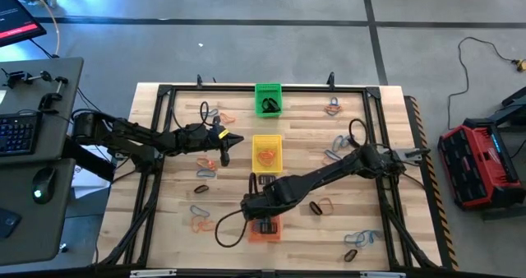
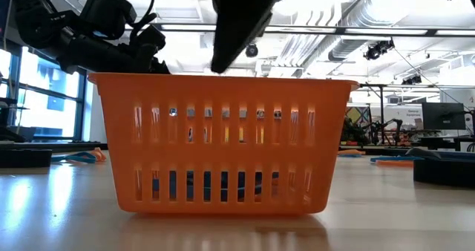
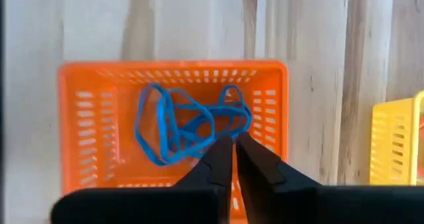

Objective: Sort rubber bands into baskets
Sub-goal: Put the orange rubber band into the yellow bin

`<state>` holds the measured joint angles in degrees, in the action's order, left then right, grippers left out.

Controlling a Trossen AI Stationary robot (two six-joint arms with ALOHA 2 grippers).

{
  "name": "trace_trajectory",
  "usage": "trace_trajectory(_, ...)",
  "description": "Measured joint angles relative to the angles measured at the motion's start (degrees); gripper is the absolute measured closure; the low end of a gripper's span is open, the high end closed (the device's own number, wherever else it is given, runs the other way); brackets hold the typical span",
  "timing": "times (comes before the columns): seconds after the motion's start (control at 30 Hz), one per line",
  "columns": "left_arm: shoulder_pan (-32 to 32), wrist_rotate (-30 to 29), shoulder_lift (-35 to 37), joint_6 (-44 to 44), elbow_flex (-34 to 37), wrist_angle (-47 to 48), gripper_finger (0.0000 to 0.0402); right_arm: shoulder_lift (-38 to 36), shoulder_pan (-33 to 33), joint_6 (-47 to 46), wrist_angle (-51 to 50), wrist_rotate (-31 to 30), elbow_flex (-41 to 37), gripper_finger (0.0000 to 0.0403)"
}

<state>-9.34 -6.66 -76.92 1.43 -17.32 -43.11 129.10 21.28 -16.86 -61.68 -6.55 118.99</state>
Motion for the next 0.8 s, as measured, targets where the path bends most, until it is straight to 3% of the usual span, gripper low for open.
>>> trace_trajectory(0.3, 1.2, 3.5, 0.7, 0.6, 0.0, 0.4, 0.04, -0.8, -0.2, 6.3, -1.1, -3.2, -0.8, 0.0399)
trace_trajectory(0.5, 2.7, 3.8, 6.1, 1.0, 0.0, 6.6, 0.0401, -2.7, -1.3, 9.5, 0.3, -4.0, -0.8, 0.0402)
trace_trajectory(0.67, 3.2, 2.7, 12.2, 0.5, 0.0, 12.3, 0.0401, -2.8, -1.0, 11.0, 4.5, -3.8, -1.2, 0.0403)
trace_trajectory(0.8, 3.2, 2.6, 16.4, 0.4, 0.0, 15.9, 0.0401, -3.5, -1.5, 11.2, 13.0, -3.5, -7.3, 0.0403)
